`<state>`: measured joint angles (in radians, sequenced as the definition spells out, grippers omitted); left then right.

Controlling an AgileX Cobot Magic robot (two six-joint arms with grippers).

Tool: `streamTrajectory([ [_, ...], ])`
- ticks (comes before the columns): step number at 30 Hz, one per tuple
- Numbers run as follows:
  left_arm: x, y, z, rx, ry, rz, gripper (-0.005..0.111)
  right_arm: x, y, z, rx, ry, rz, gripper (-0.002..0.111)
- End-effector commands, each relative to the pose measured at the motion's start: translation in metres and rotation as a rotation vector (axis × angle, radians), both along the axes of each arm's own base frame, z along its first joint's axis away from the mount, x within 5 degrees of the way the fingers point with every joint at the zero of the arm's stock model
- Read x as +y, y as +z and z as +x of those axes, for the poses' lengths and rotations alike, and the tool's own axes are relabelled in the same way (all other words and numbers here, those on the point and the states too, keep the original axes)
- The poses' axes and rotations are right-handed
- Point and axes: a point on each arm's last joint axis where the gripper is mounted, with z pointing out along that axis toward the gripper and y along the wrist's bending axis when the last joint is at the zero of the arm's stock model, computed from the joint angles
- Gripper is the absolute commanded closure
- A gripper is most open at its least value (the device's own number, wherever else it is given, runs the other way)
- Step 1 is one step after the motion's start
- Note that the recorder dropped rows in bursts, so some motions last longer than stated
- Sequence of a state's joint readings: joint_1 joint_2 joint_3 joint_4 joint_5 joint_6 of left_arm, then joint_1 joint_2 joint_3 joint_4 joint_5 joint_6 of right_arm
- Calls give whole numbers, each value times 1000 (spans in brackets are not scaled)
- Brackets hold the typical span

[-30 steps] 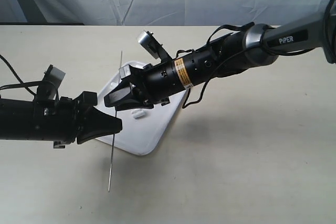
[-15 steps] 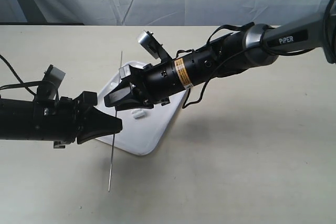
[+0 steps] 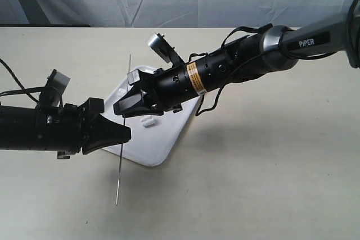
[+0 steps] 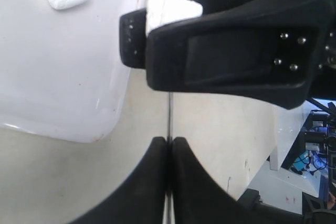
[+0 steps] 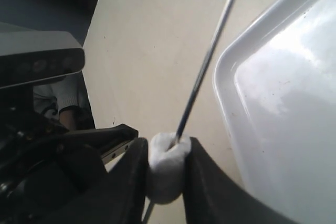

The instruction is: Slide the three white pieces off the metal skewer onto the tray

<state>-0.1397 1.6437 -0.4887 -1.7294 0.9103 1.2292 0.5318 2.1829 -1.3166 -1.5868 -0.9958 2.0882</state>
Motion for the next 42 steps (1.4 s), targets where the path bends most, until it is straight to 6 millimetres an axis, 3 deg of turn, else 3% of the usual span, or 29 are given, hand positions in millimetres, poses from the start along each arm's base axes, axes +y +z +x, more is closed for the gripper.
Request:
streamTrajectory([
  [1, 1, -2, -5, 16, 6, -16, 107, -1, 0, 2, 10, -39, -11, 86],
  [17, -3, -4, -25, 73, -114, -65, 107, -2, 1, 19, -81, -139, -79, 86],
  [24, 1, -20, -58, 123, -152, -55, 107, -1, 5, 30, -157, -170, -124, 86],
  [35, 4, -26, -117, 168, -208, -176, 107, -4, 2, 32, -190, -181, -173, 86],
  [40, 6, -28, -137, 136, -221, -180, 107, -4, 2, 32, -187, -180, -172, 67],
  [42, 6, -28, -137, 97, -239, -173, 107, -4, 2, 31, -184, -177, -168, 65],
])
